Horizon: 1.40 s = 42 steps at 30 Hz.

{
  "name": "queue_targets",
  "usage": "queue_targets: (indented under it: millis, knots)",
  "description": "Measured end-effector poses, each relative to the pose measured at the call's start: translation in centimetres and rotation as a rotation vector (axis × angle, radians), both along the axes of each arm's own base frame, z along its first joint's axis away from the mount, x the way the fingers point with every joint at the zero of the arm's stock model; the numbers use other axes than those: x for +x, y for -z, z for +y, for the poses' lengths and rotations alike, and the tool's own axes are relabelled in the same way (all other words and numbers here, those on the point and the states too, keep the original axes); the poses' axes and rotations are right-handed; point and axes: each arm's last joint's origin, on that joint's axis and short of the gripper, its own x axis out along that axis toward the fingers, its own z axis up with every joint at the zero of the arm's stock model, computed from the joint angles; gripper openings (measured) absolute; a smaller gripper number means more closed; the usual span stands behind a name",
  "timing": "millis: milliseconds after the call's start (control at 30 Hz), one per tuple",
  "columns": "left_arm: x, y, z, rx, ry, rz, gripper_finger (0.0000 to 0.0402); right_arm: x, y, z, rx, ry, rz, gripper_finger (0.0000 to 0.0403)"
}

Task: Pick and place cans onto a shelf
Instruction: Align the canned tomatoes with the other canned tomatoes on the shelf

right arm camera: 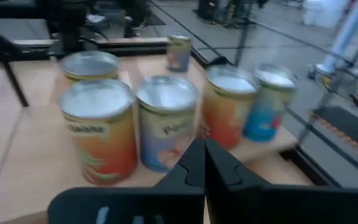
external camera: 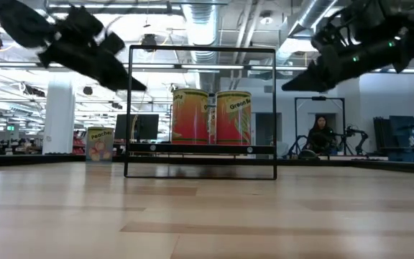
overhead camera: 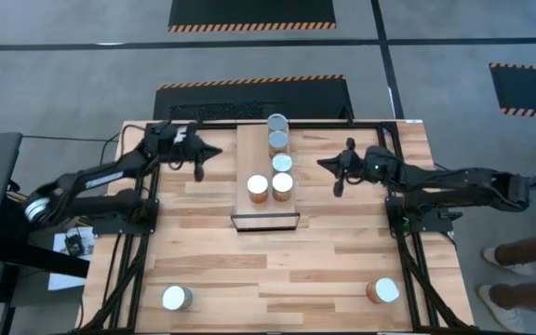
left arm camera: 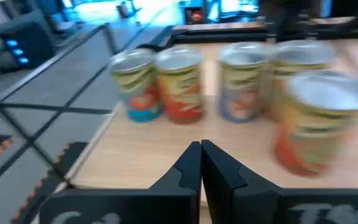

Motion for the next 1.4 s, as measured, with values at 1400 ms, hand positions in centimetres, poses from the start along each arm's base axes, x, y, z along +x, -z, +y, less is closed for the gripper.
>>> queue_targets:
  millis: [1400]
  knots:
    - [-0.8,-3.1,-27.7,-0.444,0.224,0.903,0.0026,0.1,-0.1,0.9,-0.012,-0.036,-0.022,0.0014]
